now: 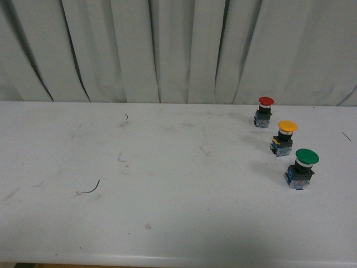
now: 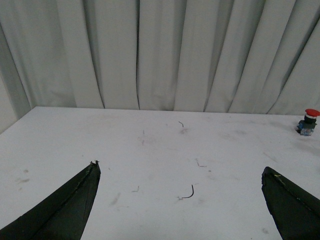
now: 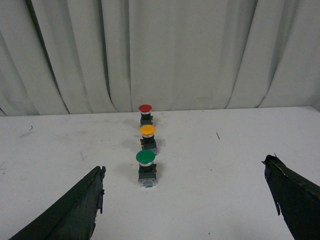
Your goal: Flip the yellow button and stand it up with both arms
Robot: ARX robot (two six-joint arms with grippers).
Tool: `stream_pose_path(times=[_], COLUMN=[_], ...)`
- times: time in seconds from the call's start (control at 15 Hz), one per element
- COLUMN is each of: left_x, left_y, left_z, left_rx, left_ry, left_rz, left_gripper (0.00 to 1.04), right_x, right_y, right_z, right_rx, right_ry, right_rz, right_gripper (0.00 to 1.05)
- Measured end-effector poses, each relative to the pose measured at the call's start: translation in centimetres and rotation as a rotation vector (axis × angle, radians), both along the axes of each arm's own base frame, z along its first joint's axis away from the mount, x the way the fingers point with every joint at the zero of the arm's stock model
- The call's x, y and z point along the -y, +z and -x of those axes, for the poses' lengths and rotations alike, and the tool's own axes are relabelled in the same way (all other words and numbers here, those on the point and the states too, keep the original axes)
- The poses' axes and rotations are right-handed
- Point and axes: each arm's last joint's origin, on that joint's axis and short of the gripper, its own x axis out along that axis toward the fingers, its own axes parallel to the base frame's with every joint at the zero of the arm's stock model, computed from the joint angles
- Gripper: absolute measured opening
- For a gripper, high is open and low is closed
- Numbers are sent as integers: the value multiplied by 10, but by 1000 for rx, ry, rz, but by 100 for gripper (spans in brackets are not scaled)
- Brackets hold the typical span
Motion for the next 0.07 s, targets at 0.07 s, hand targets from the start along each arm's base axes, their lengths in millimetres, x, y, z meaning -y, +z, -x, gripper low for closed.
stream_pose_path(times=[0.07], left_x=[0], left_y=[0], left_z=[0], left_rx=[0], left_ry=[0], left_rz=[0], left_gripper=[98], right_x=[0], right_y=[0], right_z=[0], right_rx=[0], right_ry=[0], right_rz=[0], right_gripper=[98])
